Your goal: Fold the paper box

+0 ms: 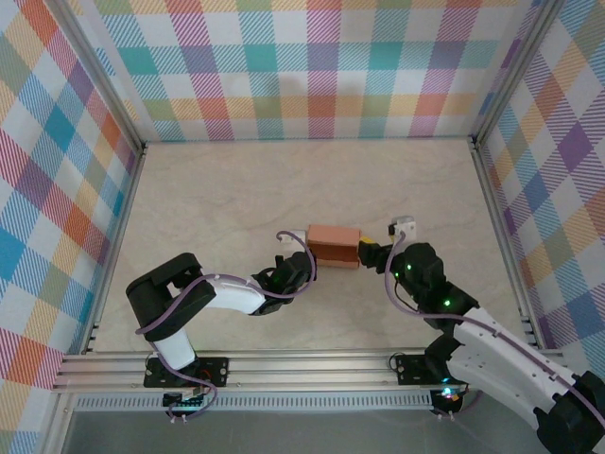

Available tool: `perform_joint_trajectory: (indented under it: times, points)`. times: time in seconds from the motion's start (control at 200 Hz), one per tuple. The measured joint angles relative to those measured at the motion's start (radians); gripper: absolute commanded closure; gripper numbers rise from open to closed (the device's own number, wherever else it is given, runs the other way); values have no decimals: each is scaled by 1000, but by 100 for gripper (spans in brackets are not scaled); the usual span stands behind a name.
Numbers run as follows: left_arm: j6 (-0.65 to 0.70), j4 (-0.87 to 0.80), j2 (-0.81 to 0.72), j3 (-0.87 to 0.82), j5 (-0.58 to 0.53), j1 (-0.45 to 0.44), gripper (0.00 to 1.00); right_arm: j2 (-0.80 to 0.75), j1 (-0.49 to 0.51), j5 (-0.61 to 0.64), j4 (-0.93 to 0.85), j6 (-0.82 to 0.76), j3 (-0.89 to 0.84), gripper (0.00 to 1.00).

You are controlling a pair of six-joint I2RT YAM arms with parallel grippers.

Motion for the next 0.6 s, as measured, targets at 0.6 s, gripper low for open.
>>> perform_joint_trajectory:
  times: [0.6]
  points:
    - [22,-5,-25,-39,76,-1,61,666,0,-2,-239,235,351,23]
